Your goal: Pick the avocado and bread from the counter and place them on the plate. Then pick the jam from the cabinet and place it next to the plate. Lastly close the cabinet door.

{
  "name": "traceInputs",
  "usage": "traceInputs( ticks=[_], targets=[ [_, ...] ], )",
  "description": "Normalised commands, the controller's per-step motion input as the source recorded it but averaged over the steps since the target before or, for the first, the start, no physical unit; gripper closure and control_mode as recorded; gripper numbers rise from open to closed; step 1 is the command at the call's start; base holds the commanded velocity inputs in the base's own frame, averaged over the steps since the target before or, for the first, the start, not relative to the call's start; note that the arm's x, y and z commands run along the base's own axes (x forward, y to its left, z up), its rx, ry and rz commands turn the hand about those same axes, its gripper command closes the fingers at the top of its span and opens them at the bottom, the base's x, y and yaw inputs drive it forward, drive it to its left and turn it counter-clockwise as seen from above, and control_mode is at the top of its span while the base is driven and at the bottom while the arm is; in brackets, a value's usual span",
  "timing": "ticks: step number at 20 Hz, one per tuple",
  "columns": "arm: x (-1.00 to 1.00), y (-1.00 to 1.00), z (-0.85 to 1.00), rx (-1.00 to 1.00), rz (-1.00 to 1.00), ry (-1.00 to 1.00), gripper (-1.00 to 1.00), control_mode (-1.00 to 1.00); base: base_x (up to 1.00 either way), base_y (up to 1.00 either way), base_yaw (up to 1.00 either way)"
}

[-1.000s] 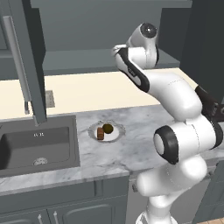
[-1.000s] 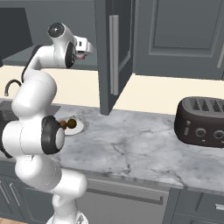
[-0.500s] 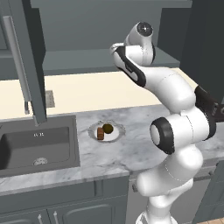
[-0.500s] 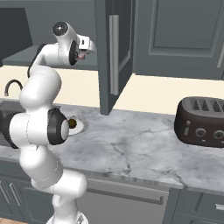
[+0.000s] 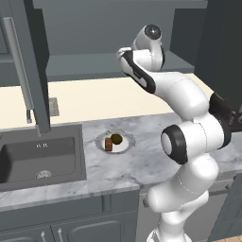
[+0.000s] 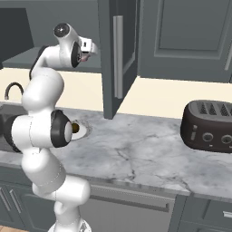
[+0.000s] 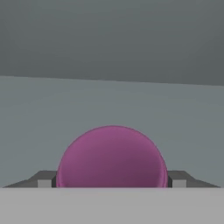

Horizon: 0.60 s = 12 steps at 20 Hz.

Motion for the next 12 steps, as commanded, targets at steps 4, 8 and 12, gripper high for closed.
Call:
traceInputs(
  ticks=[4,8,12],
  targets=[
    [0.01,0.09,-0.12,0.0,0.0,0.01,1.0,-1.0,0.0,0.0,0.0],
    [-0.06,0.0,0.0,0.0,0.0,0.01,1.0,-1.0,0.0,0.0,0.0],
    [-0.8,-0.29,0.0,0.0,0.07,-0.01,1.0,-1.0,0.0,0.0,0.0]
  ],
)
